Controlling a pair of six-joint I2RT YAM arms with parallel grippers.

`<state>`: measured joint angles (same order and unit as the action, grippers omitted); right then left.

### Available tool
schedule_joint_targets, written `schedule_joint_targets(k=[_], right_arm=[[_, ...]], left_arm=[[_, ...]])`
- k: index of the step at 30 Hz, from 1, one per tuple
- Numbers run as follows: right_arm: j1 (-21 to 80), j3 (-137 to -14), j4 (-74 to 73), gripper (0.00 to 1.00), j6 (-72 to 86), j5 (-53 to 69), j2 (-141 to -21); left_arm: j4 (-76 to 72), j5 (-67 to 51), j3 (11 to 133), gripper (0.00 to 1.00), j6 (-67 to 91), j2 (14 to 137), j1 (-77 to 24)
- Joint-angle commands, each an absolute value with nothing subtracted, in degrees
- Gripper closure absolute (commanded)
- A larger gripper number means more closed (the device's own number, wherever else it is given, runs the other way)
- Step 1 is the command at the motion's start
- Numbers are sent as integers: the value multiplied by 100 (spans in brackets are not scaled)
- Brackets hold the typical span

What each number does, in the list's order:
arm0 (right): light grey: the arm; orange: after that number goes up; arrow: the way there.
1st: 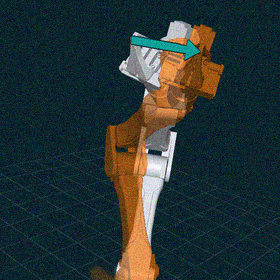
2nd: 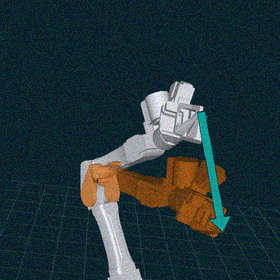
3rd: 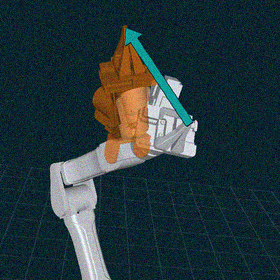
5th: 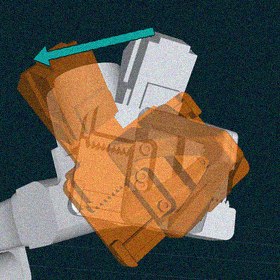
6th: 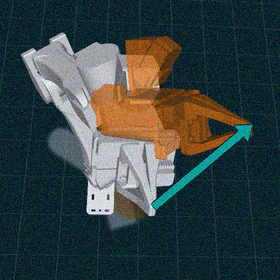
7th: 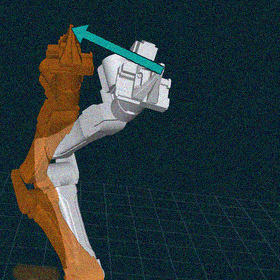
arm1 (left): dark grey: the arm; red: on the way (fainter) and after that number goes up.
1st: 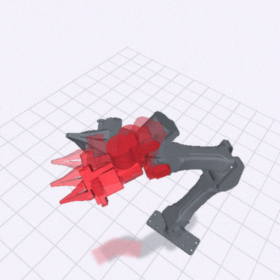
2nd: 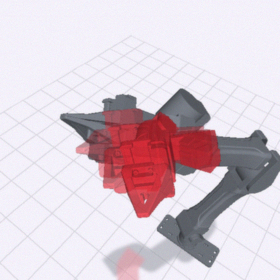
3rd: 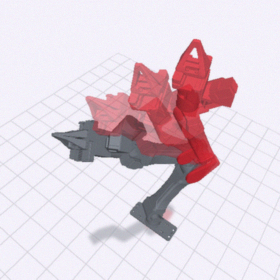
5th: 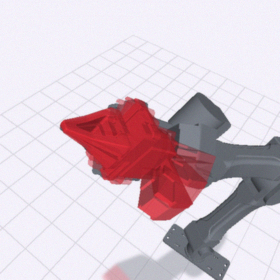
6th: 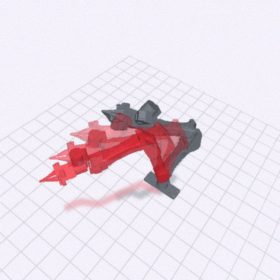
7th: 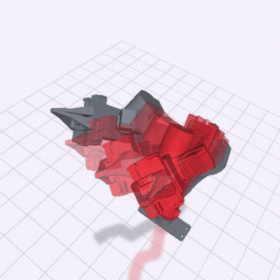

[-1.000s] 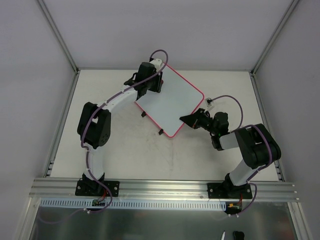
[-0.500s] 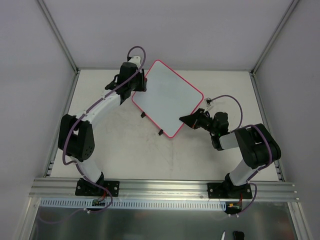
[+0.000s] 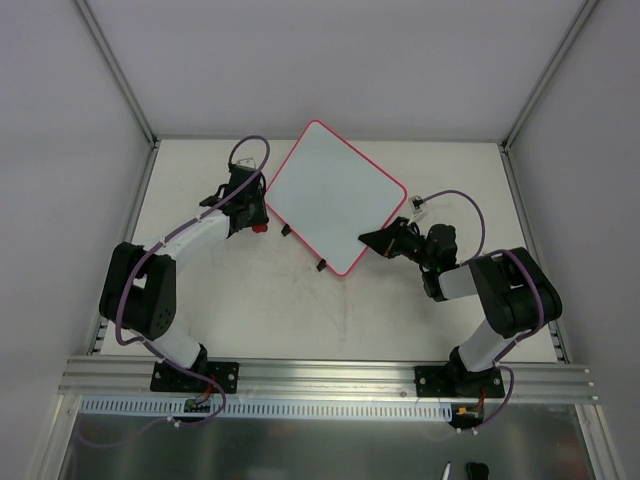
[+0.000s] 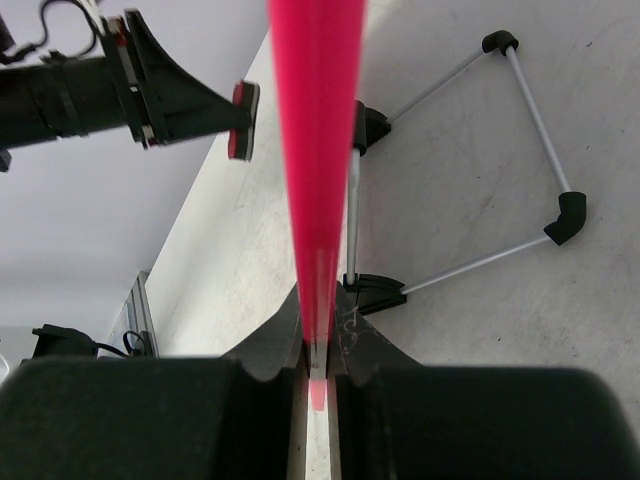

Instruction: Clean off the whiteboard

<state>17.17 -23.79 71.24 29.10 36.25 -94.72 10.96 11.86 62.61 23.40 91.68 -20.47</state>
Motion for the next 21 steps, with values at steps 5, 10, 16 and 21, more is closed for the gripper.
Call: schedule_joint_targets(k=[5, 10, 16, 21], right_arm=[[1731, -2443, 8780, 91, 2865, 3955, -9387], [1723, -2408, 8789, 89, 2857, 3911, -9387], [1705, -2373, 8789, 83, 2856, 3841, -9413], [1652, -2329, 8789, 82, 2848, 3814, -9369]], left_arm=[[1459, 1169, 5792, 99, 2742, 9158, -1793], [1486, 1213, 5643, 91, 2839, 9246, -1784], [1520, 1055, 5599, 79, 2865, 9387, -1775], [1520, 993, 5581, 77, 2892, 9475, -1767]])
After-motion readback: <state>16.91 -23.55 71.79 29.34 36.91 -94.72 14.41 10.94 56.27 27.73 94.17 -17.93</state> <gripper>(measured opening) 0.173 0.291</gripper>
